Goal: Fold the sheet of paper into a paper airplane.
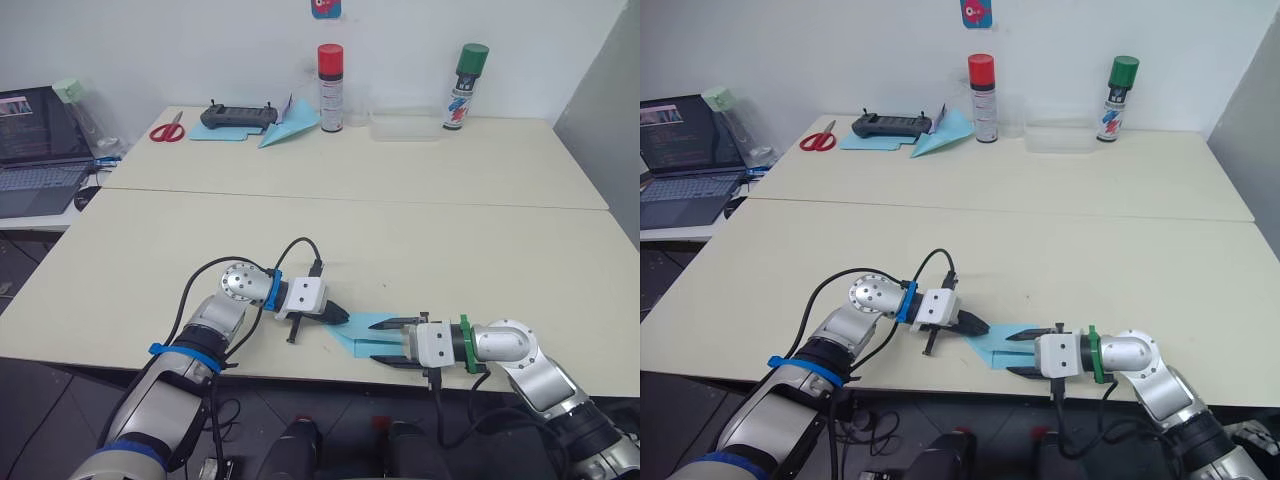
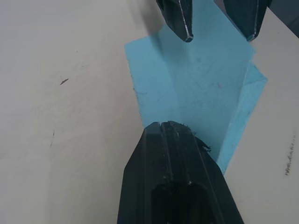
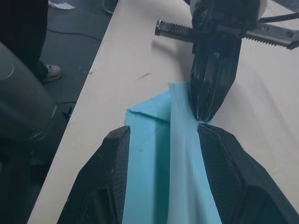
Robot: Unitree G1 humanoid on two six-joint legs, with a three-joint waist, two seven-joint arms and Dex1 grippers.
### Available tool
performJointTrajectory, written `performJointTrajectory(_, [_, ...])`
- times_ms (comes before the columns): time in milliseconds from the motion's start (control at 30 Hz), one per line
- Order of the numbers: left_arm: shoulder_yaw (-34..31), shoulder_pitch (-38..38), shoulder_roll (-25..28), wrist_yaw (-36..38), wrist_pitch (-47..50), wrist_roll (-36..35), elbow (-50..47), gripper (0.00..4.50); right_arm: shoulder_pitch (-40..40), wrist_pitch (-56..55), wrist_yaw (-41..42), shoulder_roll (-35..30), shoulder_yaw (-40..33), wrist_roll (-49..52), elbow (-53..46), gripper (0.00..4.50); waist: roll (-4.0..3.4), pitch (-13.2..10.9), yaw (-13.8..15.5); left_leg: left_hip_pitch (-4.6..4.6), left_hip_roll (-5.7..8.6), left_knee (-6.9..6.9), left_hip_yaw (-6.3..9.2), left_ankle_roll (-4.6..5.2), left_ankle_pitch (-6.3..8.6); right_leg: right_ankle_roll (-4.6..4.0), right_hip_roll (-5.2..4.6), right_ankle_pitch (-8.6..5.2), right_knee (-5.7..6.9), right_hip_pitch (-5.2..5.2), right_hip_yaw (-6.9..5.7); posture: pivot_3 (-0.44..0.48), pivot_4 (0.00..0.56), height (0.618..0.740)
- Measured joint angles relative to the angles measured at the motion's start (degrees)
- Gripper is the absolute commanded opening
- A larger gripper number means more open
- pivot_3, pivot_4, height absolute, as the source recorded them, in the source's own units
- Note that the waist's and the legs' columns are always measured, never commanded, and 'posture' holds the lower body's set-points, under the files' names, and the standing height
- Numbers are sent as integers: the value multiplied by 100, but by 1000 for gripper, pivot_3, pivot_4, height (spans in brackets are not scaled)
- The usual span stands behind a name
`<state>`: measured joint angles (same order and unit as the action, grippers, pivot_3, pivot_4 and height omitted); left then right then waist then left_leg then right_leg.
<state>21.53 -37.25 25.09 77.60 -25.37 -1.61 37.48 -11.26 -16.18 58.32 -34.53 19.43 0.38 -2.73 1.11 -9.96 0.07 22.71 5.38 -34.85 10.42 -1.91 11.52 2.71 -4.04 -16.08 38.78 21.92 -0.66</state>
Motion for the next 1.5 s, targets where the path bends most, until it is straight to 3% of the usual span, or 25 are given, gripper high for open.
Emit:
performJointTrajectory(33, [0,0,-1,0,0,0,0,0,-23,2,-18,25,-1,-17,51,2359,-1,0,0,0,0,0,1,0,0,0,0,0,0,0,-1,0,150,740])
performJointTrajectory(133, [1,-2,-2,3,-5,0,4,0,-25,43,-33,91,-3,10,95,1792,-1,0,1,0,0,1,2,0,0,-1,0,0,0,0,0,0,150,740])
performJointTrajectory(300, [5,-14,-8,0,-39,4,35,0,-25,194,-12,115,-12,122,88,50,-1,1,2,0,0,0,4,0,0,-1,0,0,0,-1,-1,0,150,740])
performJointTrajectory(533, [5,-14,-14,-14,-43,4,51,0,-68,462,-25,169,-95,319,46,50,-3,2,3,0,1,1,6,0,0,-1,-1,0,0,-2,-2,0,150,740])
performJointTrajectory(867, [34,-48,-11,-34,-167,15,132,0,-241,1682,-420,549,-312,569,-222,50,-14,10,3,0,0,1,10,0,0,-1,-1,0,0,-1,-3,0,150,740])
performJointTrajectory(1500, [64,-379,125,76,-104,49,463,0,-572,1593,-965,696,-37,-319,310,50,-17,15,-25,-1,-4,4,5,0,0,-1,3,-1,7,8,-1,0,150,740])
